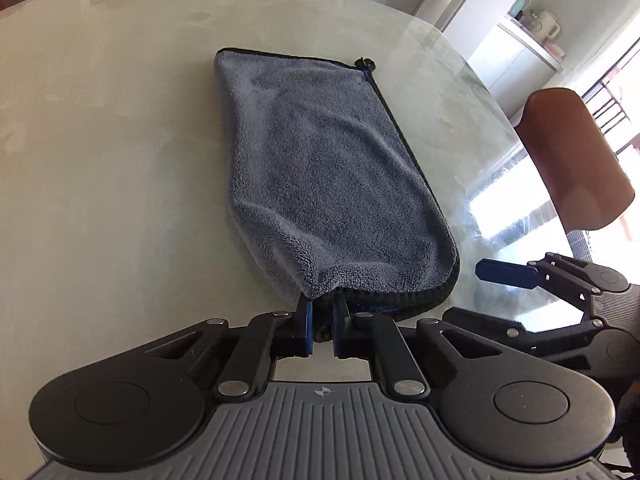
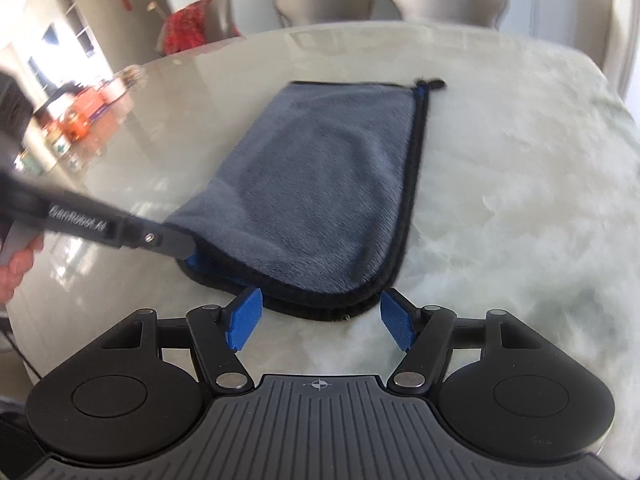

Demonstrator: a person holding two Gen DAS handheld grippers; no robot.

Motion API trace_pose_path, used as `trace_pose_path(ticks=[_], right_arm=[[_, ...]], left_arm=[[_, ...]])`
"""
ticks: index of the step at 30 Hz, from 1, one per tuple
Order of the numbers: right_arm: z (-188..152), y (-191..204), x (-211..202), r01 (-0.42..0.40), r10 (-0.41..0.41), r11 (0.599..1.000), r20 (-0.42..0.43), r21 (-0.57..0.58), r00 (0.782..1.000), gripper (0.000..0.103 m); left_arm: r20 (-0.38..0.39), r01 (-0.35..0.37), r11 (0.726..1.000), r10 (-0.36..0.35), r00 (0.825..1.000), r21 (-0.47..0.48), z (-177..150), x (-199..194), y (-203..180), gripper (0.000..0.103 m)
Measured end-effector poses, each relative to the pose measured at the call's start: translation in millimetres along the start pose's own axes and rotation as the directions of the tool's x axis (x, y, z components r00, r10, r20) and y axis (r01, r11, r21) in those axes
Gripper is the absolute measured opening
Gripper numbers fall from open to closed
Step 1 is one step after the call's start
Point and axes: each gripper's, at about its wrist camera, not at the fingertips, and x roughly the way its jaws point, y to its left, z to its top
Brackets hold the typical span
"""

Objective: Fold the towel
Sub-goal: 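Grasp a corner of the folded towel with the left gripper while the right gripper grasps the adjacent corner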

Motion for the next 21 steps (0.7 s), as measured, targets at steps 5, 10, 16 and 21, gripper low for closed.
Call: trace_pose_path(ticks=[5, 10, 16, 21], right_arm=[[3, 30, 9, -0.031, 0.032, 0.975, 0.001, -0.219, 0.999, 0.067], [2, 45, 22, -0.041, 0.030, 0.943, -0.036, -0.330, 0.999, 0.067], [2, 36, 29, -0.027, 0.001, 0.945, -0.078, -0.325, 0.997, 0.067], [2, 27, 28, -0.017, -0.011, 0.951, -0.088, -0.310, 0.996, 0.067]], left_arm=[[-0.040, -0.046, 0.994, 0.050, 0.998, 0.100, 3, 1, -12, 0.016], [-0.095, -0.071, 0.987, 0.085, 0.992, 0.142, -10, 7, -12, 0.041], [-0.111, -0.076, 0.990, 0.090, 0.990, 0.123, -20, 15, -7, 0.053], [-0.070, -0.095, 0.984, 0.106, 0.992, 0.148, -24, 20, -11, 0.052]])
